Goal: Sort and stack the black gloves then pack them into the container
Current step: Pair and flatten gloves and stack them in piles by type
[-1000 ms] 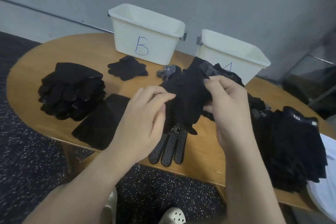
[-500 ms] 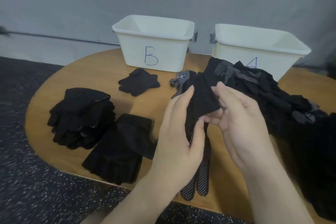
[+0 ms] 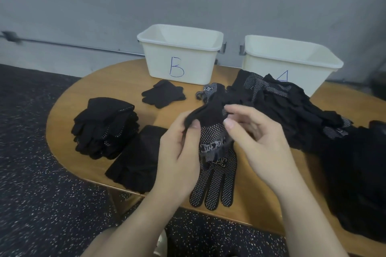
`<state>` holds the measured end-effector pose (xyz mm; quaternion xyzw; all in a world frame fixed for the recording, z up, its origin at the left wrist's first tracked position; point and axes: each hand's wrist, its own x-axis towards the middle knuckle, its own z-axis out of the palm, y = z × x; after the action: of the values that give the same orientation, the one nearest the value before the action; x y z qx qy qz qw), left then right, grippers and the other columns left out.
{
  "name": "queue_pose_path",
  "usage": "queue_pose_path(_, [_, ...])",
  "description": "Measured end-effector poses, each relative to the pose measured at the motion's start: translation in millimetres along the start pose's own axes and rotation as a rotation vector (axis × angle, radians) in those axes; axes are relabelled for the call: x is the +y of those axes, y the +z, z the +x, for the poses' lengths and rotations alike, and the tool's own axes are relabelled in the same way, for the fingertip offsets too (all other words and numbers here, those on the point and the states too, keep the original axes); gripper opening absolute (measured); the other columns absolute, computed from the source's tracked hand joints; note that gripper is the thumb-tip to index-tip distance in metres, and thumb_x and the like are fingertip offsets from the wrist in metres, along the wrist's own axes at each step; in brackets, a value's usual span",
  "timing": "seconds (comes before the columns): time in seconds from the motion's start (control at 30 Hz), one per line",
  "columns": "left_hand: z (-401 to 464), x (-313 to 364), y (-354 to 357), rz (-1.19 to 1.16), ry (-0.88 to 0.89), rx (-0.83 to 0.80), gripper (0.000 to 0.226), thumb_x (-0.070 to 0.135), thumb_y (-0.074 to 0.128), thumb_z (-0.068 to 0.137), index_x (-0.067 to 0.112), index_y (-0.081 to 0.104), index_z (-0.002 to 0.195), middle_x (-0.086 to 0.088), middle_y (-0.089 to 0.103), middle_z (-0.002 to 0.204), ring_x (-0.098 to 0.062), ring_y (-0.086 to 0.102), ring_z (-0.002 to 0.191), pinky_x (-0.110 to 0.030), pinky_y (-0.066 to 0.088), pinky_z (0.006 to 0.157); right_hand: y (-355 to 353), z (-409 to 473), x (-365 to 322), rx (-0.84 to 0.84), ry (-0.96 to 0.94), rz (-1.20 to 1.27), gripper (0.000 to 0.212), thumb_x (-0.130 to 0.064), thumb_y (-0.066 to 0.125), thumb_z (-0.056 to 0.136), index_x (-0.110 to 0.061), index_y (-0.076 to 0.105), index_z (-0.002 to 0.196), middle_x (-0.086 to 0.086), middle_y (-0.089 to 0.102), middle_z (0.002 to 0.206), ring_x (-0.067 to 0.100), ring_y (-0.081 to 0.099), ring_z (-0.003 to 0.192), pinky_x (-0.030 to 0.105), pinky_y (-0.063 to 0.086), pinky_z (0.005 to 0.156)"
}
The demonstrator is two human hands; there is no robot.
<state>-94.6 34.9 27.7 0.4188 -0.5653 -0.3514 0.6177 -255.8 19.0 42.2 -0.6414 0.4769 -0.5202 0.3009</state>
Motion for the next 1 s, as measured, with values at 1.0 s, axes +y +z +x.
queue_pose_path(1.0, [23,-12,-18,0.436,-0.285,-0.507,0.018,0.028,0.06,0.101,0.024,0.071,0.088,0.002,0.072,0.062,-0.011,0.066,0.051,-0.025,0.057,0.058,-23,-4,38,-0.078,0.264,0.022,0.042,-0.026,0.071,0.097,-0.001,0.05,0.071,0.017,0.056,0.066,0.019,0.055,0.068,0.041,0.045,0.071])
